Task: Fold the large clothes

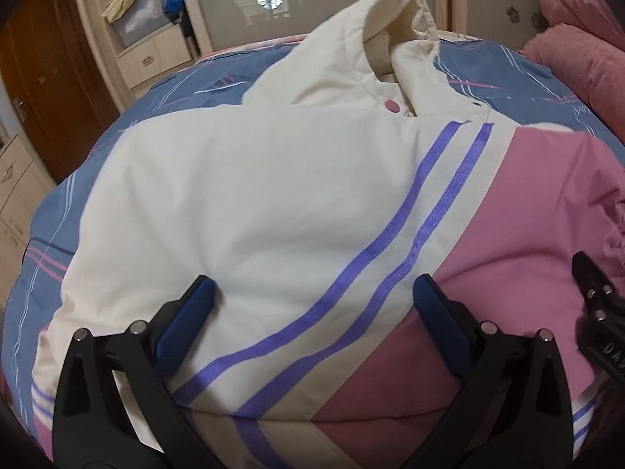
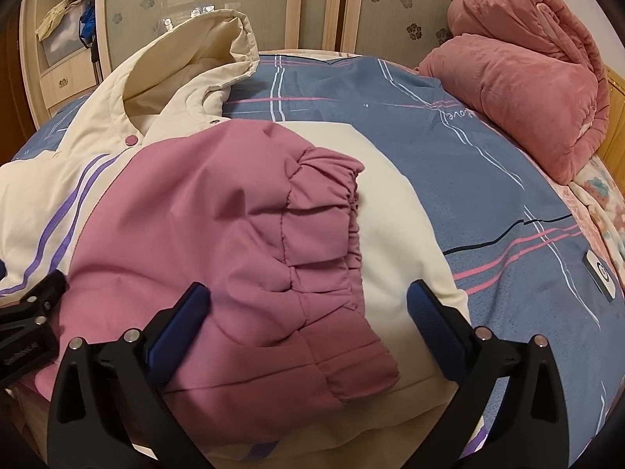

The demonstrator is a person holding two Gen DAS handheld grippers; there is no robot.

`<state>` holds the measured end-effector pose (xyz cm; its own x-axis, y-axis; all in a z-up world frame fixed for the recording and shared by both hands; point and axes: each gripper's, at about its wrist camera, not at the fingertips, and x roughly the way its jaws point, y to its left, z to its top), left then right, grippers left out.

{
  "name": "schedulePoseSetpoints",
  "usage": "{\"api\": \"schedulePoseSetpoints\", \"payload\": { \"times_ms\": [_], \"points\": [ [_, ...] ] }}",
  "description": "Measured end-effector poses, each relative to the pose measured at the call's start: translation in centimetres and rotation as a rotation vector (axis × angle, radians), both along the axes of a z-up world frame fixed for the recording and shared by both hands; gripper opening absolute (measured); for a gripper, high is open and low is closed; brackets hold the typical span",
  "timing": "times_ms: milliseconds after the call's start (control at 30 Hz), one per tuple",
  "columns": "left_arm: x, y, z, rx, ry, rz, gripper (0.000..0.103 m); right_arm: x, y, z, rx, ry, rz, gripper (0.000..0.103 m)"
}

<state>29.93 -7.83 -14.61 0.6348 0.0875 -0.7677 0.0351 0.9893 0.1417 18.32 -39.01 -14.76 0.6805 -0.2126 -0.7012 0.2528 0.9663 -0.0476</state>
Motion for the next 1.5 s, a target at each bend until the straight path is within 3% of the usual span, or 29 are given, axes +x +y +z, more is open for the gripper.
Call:
{"api": "schedulePoseSetpoints", "payload": {
  "times_ms": [233,400,633,767,900,1000,1067,1133,1233,1367,1500],
  "points": [
    [-1.4,-0.2,2.5,-0.052,0.112,0.013,0.101,-0.1,-0.1,0.0,0.005,-0.003,0.000,0.102],
    [-0.4,0.3,0.1,-0.028,0.203,0.022,0.101,-0.1,0.0,0.0,0.003,-0.003,0.002,0.102],
    [0.5,0.2,-0.8,-0.030,0.200,0.030,0.101,0.0,0.2,-0.1,-0.009,0.002,0.001,0.102],
    [0.6,0.2,0.1,-0.019,0.196,0.024,0.101,-0.1,0.1,0.0,0.007,-0.005,0.001,0.102],
    [-1.1,-0.3,3.0,0.081,0.088,0.009,0.101,-0.1,0.0,0.0,0.019,-0.010,-0.002,0.102],
    [-1.5,1.1,3.7,0.116,0.011,0.055,0.101,-0.1,0.0,0.0,0.014,-0.009,-0.002,0.102],
    [-0.5,2.5,2.4,0.089,0.058,0.097,0.101,-0.1,0.0,0.0,0.015,-0.010,-0.002,0.102],
    [0.7,3.8,0.0,0.015,0.126,0.088,0.101,-0.1,0.0,0.0,0.016,-0.011,-0.001,0.102],
    [1.2,4.2,-1.1,-0.012,0.094,0.069,0.101,-0.4,0.0,0.4,0.016,-0.026,-0.001,0.102],
    [1.7,4.1,-1.1,-0.005,0.066,0.076,0.101,-1.9,-0.1,2.2,0.011,-0.127,-0.032,0.102],
    [0.4,4.3,-1.4,-0.019,0.017,0.067,0.101,-0.4,0.1,0.4,-0.018,-0.003,-0.020,0.102]
  ]
}}
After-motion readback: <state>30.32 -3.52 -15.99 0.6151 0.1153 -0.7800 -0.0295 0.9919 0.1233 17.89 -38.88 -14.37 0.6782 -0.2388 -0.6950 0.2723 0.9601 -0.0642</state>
